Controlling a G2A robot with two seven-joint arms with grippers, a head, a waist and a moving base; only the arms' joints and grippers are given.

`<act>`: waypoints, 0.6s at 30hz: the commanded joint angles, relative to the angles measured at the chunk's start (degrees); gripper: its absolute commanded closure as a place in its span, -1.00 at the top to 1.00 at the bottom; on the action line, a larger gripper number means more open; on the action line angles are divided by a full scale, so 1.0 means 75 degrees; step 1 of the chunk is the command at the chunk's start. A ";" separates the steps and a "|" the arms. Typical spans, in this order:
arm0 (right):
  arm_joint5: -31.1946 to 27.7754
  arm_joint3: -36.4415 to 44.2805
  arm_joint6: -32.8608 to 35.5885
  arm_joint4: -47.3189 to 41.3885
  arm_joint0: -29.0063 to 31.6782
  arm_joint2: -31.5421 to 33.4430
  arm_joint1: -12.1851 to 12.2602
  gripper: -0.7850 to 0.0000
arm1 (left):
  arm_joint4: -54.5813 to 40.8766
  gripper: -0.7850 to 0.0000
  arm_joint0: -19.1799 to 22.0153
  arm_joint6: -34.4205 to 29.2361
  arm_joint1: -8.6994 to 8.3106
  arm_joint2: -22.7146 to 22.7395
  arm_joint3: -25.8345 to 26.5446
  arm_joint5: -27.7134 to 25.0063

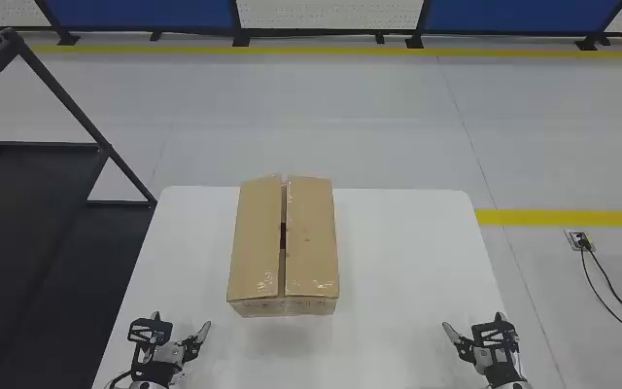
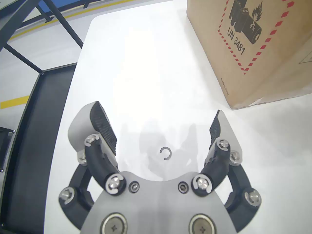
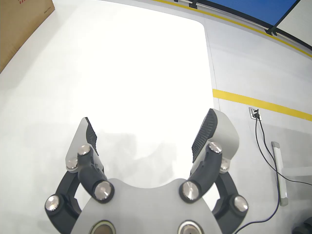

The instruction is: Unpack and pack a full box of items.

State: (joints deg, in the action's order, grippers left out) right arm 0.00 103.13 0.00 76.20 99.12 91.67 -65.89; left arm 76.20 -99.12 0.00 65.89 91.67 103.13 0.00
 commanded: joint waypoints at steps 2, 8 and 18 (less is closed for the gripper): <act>0.0000 0.0000 0.0000 0.0000 0.0000 0.0000 0.0000 1.00 | 0.0000 1.00 0.0000 0.0000 0.0000 0.0000 0.0000 0.0000; -0.0378 0.0188 -0.0324 0.0074 0.0034 0.0070 0.0011 1.00 | -0.0079 1.00 0.0007 0.0124 0.0009 0.0038 0.0017 -0.0055; -0.0185 0.1011 -0.1070 -0.0072 0.0273 0.0324 -0.0038 1.00 | -0.1134 1.00 -0.0393 0.0898 0.0044 0.0653 0.0546 -0.0484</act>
State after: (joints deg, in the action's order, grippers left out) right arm -1.92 109.99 -7.58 75.92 101.10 93.88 -66.11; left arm 68.58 -101.55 6.11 66.22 95.92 106.70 -2.75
